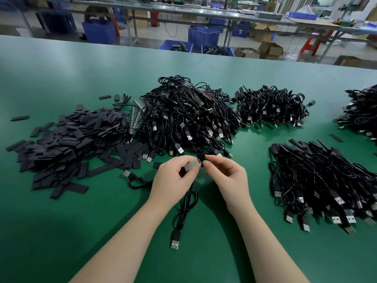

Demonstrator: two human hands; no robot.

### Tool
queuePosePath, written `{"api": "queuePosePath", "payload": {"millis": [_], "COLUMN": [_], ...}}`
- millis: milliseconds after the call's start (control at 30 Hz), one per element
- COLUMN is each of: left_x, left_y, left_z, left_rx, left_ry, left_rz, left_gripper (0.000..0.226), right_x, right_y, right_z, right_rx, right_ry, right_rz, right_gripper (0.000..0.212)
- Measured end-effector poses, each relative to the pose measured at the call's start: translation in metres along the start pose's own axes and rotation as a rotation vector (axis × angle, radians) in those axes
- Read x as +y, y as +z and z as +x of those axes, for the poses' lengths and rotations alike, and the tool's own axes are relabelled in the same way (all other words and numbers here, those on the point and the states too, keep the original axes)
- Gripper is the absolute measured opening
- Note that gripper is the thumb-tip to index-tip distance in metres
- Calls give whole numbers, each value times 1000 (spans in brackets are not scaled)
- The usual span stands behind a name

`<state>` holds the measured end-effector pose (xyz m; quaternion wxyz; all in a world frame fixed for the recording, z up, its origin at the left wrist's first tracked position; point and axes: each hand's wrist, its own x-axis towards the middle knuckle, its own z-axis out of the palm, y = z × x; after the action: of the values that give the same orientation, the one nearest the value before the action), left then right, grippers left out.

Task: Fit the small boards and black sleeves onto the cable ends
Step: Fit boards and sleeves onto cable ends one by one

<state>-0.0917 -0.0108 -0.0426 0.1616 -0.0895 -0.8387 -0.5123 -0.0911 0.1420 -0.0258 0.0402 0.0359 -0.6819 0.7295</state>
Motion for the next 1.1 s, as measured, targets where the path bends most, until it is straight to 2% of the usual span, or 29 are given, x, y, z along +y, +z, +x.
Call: {"api": "queuePosePath", "payload": {"millis": [67,367,600,700,800,967,1100], "left_x": [-1,1,6,7,7,7,7], "left_y": [0,0,-1,-1,-1,-2,-2], "left_z": [-1,-3,-2,-2,-1,0,0], "left_rx": [-21,-72,-7,27,56,3,-38], "left_ry": [-5,0,11,11,16,-11,-79], "left_rz": [34,84,36,19,45,67,82], "left_gripper": [7,13,14,14,7,9,15], "right_x": [0,2,2,3,2,2,0], "right_y": [0,1,3,5,8,5,2], "right_z": [-1,-1,-2,-3,-6,-5,-3], "right_rx": [21,92,125,101,59,27,-21], "right_ry": [-7,-52,-49,-59,-82,-169,-172], "right_rz": [5,-79,-65,-89,-79,-156,-220], "right_gripper": [28,27,23,18,22,32,30]}}
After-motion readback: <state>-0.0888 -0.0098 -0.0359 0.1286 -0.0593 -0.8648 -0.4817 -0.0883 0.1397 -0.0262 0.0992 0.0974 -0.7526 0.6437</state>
